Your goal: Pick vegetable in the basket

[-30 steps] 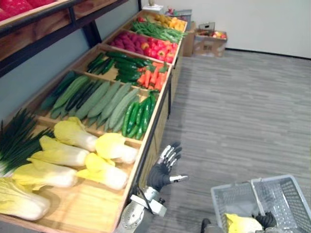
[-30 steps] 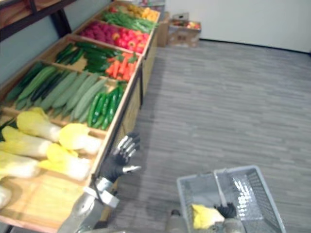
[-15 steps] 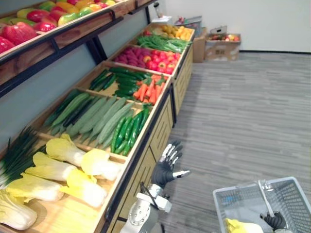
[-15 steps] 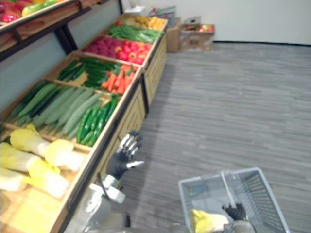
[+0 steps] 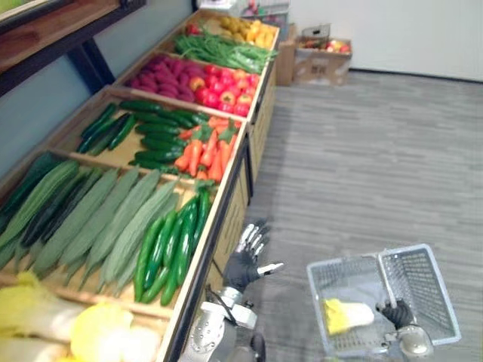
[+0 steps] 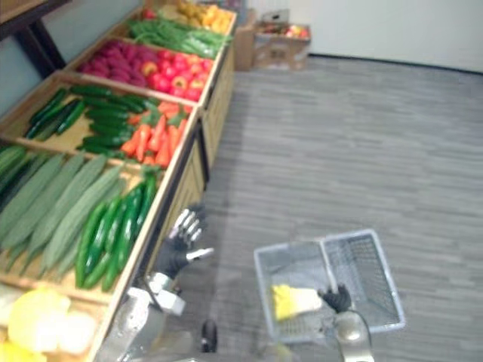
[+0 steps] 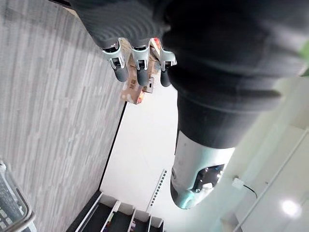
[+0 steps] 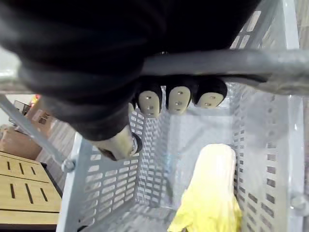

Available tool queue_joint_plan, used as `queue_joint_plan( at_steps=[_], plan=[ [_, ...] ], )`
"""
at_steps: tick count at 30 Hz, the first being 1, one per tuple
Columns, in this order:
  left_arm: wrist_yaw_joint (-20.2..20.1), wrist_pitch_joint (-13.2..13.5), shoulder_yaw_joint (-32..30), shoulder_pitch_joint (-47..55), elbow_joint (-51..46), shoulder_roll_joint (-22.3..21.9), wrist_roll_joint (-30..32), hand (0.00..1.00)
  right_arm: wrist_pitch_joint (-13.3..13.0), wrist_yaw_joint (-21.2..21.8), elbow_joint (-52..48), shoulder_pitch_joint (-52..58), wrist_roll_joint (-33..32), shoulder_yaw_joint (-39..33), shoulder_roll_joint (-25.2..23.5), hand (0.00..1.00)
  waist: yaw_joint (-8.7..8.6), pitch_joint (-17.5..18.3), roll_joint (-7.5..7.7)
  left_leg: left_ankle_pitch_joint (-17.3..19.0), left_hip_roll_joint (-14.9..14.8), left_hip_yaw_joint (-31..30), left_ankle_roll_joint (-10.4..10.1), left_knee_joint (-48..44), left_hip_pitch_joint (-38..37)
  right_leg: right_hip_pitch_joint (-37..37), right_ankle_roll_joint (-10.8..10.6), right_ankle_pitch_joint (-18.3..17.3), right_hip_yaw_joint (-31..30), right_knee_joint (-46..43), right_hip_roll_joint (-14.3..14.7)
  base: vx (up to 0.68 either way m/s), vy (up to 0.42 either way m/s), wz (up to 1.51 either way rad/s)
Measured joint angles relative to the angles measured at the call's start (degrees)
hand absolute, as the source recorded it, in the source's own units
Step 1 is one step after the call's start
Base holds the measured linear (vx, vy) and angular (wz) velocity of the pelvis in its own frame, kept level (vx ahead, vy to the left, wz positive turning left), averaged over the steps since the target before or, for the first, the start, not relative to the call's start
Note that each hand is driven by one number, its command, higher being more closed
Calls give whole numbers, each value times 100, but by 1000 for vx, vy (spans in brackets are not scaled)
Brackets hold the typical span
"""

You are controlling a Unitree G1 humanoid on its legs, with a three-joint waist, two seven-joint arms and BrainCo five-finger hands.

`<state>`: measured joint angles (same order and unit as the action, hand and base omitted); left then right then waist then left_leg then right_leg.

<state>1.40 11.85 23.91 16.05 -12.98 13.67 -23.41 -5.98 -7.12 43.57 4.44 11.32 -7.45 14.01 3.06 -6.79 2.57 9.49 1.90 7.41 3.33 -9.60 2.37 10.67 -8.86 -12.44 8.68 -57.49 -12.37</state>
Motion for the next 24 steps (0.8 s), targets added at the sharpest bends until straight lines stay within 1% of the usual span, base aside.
queue_joint_plan(
  at_steps=[1, 2, 3, 4, 5, 6, 7, 8, 9, 10, 11, 12, 13, 14, 15, 16, 17, 18, 19, 20, 21, 23, 24],
  plan=[
    [1, 0, -10, 2, -11, 15, 1, 0, -12, -1, -4, -8, -5, 0, -8, 100, -25, 1, -13, 17, -28, -38, -8, 65, -141, 80, 118, -71, 126, -49, -58, 424, 33, 25],
    [11, 2, -26, 2, -41, 11, 1, 0, -31, -3, -5, -94, -3, 0, -8, 100, -73, -1, -34, 19, -85, -96, -11, 196, -351, 261, 289, -202, 385, 80, -201, 305, 12, 20],
    [11, 2, -25, -2, -60, 12, 1, 0, -35, -3, -6, -119, 1, 0, -8, 100, -86, -10, -58, 20, -121, -152, -13, 232, -401, 349, 362, -244, 492, 297, -250, 339, -13, 29],
    [10, 3, -20, -8, -95, 12, -1, 0, -45, -3, -12, -238, 23, 3, -7, 100, -118, -22, -86, 36, -186, -237, -41, 239, -440, 540, 423, -277, 603, 889, -332, 361, -94, 38],
    [9, 3, -12, -18, -94, 5, -2, 0, -45, -3, -11, -312, 98, 3, 3, 100, -130, -44, -133, 114, -278, -343, -165, 233, -479, 639, 381, -240, 595, 1654, -350, 357, -125, 42],
    [8, 4, -13, -16, -90, 15, -1, 0, -43, 0, -8, -322, 133, 9, -5, 100, -129, -45, -132, 143, -308, -358, -212, 230, -498, 648, 341, -200, 530, 2109, -358, 302, -152, 46],
    [8, 3, -10, 1, -77, 14, -2, 0, -44, 1, -7, -327, 189, 15, -11, 100, -118, -48, -135, 254, -388, -438, -368, 163, -523, 645, 193, -45, 321, 2981, -388, 304, -254, 51],
    [8, 4, -9, -2, -75, 13, -2, 0, -43, 2, 3, -328, 216, 14, -21, 100, -115, -51, -155, 439, -499, -563, -530, 103, -572, 658, 162, 199, 4, 3595, -407, 365, -374, 63],
    [8, 7, -11, -13, -60, 14, -1, 0, -41, 2, 1, -320, 221, 14, -68, 100, -116, -37, -133, 604, -595, -692, -713, -7, -573, 658, 57, 498, -278, 4067, -463, 304, -329, 48],
    [8, 9, -12, -14, -48, 13, -1, 0, -41, 3, 1, -316, 221, 15, -82, 100, -117, -31, -123, 647, -618, -720, -776, -47, -570, 658, 38, 584, -332, 4161, -483, 321, -438, 54],
    [8, 13, -11, -7, 22, 15, 2, 0, -39, 6, -1, -288, 224, 15, -130, 100, -116, -9, -72, 882, -759, -873, -1058, -150, -651, 608, 21, 913, -457, 4269, -511, 271, -395, 40],
    [10, 13, -21, 1, 64, 18, 4, 0, -36, 15, -2, -274, 228, 20, -150, 100, -97, 2, -29, 953, -814, -942, -1165, -171, -668, 601, -125, 1136, -436, 4232, -512, 388, -615, 51],
    [17, -1, -15, -29, 264, -108, 13, 0, -23, 17, 1, -273, 227, 11, -61, 100, -120, 37, -285, 1095, -1098, -1043, -1319, -237, -662, 626, -197, 1204, -222, 3914, -337, 253, -429, 35],
    [29, -29, 43, 29, 312, -301, 61, 0, -22, 17, -11, -268, 231, 12, 68, 100, -104, 163, -572, 1013, -1465, -1176, -1393, -296, -603, 731, 34, 882, 1, 3649, -46, 358, -613, 46],
    [26, -29, 47, -20, 306, -393, 175, 0, 15, 17, -6, -325, 228, 10, 90, 100, -97, 188, -612, 705, -1537, -1351, -1382, -619, -352, 833, 150, 624, 137, 3298, -11, 283, -506, 45],
    [32, -29, 45, -53, 307, -431, 198, 0, 27, 21, -3, -331, 228, 11, 94, 100, -129, 182, -605, 535, -1535, -1462, -1319, -869, -196, 814, 220, 545, 237, 3190, -11, 263, -517, 67],
    [37, -27, 47, -121, 311, -495, 214, 0, 46, 20, 14, -307, 225, 19, 113, 100, -134, 174, -603, 130, -1554, -1528, -1113, -1534, 177, 665, 373, 381, 453, 3123, -43, 184, -396, 69],
    [51, -26, 43, -142, 310, -508, 211, 0, 67, 20, 41, -286, 223, 80, 145, 100, -130, 163, -597, -285, -1587, -1515, -952, -2047, 471, 492, 482, 313, 618, 3164, -15, 247, -466, 72],
    [67, -26, 41, -193, 320, -501, 206, 0, 70, 20, 61, -238, 222, 161, 182, 100, -95, 137, -565, -743, -1685, -1375, -858, -2651, 783, 168, 581, 257, 767, 3351, 49, 249, -430, 44],
    [66, -26, 42, -187, 323, -500, 203, 0, 69, 16, 66, -207, 222, 183, 200, 100, -52, 134, -560, -690, -1733, -1268, -846, -2956, 895, -1, 619, 236, 835, 3460, 77, 271, -451, 32],
    [59, -22, 45, -133, 322, -500, 194, 0, 67, 7, 63, -146, 222, 186, 247, 100, 2, 126, -545, -469, -1719, -943, -769, -3521, 1084, -401, 688, 208, 942, 3743, 165, 230, -369, 17],
    [46, -19, 43, -60, 306, -496, 173, 0, 67, 6, 62, -104, 221, 183, 333, 100, 43, 124, -550, -289, -1572, -726, -754, -3678, 1209, -715, 727, 206, 1011, 4050, 265, 160, -249, 11],
    [47, -18, 39, -13, 279, -493, 168, 0, 67, 3, 62, -98, 220, 182, 381, 100, 63, 124, -551, -206, -1454, -649, -759, -3628, 1311, -819, 796, 186, 1024, 4206, 343, 97, -107, 7]
  ],
)
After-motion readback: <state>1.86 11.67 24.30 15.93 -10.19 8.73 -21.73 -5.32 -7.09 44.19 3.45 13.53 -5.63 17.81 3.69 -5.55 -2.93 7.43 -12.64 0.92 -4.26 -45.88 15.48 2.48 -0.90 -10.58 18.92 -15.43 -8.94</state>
